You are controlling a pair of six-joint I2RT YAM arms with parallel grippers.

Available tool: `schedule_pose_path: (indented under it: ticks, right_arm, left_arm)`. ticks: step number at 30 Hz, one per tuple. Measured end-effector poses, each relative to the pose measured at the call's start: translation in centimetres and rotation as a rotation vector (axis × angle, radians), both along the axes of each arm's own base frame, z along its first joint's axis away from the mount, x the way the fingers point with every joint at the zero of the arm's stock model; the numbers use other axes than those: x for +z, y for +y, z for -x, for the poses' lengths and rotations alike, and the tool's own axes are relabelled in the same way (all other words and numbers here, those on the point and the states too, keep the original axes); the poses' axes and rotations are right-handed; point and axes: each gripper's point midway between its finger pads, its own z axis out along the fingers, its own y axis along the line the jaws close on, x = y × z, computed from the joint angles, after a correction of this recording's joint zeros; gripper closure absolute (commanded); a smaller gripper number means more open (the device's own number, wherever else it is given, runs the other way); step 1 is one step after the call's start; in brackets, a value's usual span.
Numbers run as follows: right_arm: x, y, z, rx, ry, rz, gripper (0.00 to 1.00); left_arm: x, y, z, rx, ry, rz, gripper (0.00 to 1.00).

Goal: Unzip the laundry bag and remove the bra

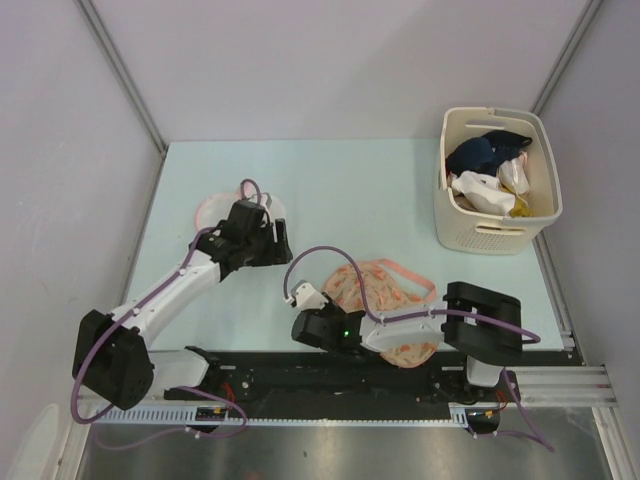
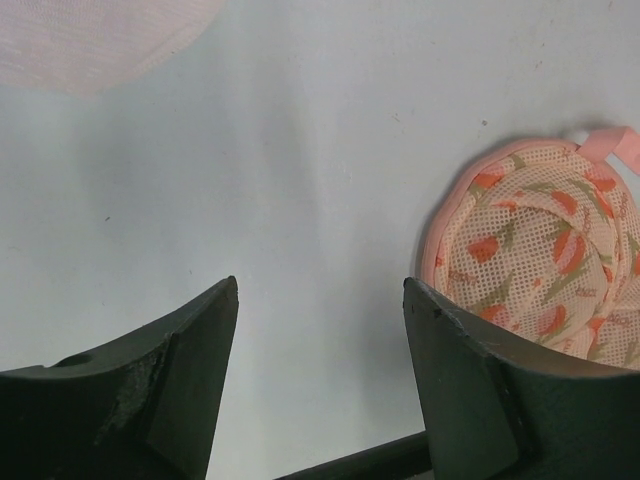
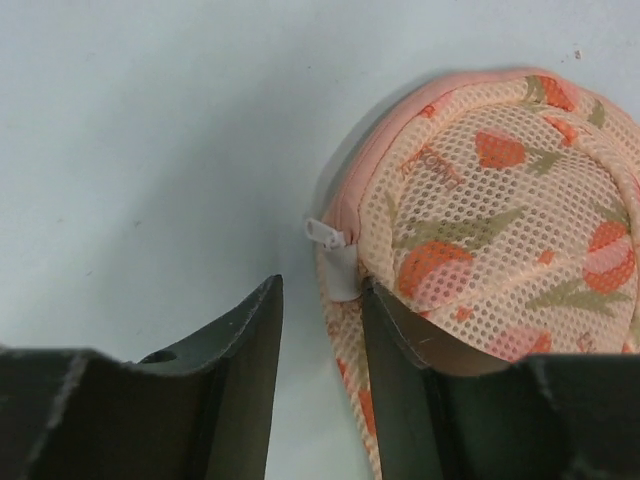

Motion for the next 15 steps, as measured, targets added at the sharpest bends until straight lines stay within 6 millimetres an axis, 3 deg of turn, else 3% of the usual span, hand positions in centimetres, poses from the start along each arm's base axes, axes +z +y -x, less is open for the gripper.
schedule_pose_path:
  ticks: [2, 4, 8, 9, 15]
  right_arm:
    - [-0.8, -0.2, -0.6, -0.016, -0.019, 0.024, 0.84]
    - [-0.9, -0.4, -1.1, -0.036, -0.042, 0.032, 0.87]
    - [-0.9, -0.4, -1.2, -0.04, -0.048, 0.031, 0.57]
    - [-0.8, -0.4, -1.2, -0.037, -0.048, 0.03, 0.53]
    - [1.1, 0.5, -0.6, 0.01, -0.01, -0.04, 0.52]
  left_arm:
    - [-0.1, 0.0, 0.2, 0.001, 0.006, 0.005, 0.28]
    - [-0.2, 0.0, 0.4, -0.002, 0.01, 0.007, 0.28]
    - [-0.1, 0.0, 0.5, -0.004, 0.011, 0.008, 0.28]
    - [-0.1, 0.0, 0.5, -0.005, 0.01, 0.009, 0.28]
    - [-0.1, -0.4, 0.7, -0.021, 0.015, 0.027, 0.27]
